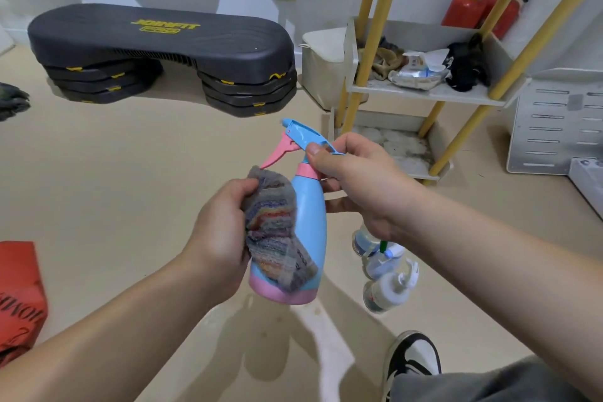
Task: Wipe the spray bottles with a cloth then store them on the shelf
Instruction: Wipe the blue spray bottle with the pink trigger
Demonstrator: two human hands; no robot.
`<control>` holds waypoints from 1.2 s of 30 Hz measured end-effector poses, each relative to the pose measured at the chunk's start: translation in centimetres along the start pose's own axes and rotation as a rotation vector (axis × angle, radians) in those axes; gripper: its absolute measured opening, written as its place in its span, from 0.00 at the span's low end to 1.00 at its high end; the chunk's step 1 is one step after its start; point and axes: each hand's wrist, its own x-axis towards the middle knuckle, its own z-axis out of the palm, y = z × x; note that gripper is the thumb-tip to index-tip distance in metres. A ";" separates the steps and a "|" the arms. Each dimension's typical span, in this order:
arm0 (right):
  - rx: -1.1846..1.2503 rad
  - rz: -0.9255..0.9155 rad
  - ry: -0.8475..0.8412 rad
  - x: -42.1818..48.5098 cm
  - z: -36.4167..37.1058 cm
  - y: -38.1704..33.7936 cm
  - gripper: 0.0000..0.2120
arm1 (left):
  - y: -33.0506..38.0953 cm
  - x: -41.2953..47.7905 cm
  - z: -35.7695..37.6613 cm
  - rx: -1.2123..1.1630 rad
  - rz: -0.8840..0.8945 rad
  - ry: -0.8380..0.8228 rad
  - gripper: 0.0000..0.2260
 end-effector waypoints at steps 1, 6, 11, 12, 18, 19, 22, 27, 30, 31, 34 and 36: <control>-0.021 -0.013 0.003 -0.1 0.3 0.2 0.12 | -0.2 -0.5 0.5 0.213 0.072 0.036 0.14; -0.208 -0.112 0.035 -0.2 2.0 1.6 0.16 | -1.2 -1.3 1.5 0.723 0.266 0.040 0.12; -0.113 -0.075 0.121 0.0 1.9 0.6 0.15 | -2.3 -0.5 0.1 0.990 0.621 -0.005 0.15; -0.088 -0.073 0.137 0.0 1.6 0.2 0.15 | -3.1 -0.1 -0.5 0.964 0.664 -0.016 0.15; -0.048 -0.057 0.187 0.0 -0.5 -0.5 0.12 | -4.3 -0.1 -0.7 0.409 -0.061 0.184 0.16; -0.047 -0.048 0.180 -0.1 -0.4 -0.4 0.13 | -4.1 0.0 -0.6 0.394 -0.118 0.208 0.15; -0.092 -0.028 0.127 -0.4 0.9 0.7 0.14 | -3.8 -0.2 0.2 0.509 0.117 0.194 0.15; -0.086 0.005 0.076 -0.3 2.0 1.4 0.15 | -3.2 -0.1 0.3 0.837 0.546 0.051 0.15; -0.024 0.005 0.132 0.3 0.5 0.3 0.14 | -3.2 1.4 -1.0 0.670 0.265 0.006 0.19; 0.010 0.012 0.149 0.4 0.0 0.0 0.14 | -3.2 1.9 -1.2 0.599 0.165 0.037 0.19; 0.090 0.052 0.171 0.5 -0.8 -0.2 0.13 | -3.0 1.8 -0.8 0.581 0.105 0.132 0.19; 0.101 0.080 0.155 0.4 -0.8 -0.1 0.13 | -2.6 0.7 0.3 0.727 0.290 0.140 0.18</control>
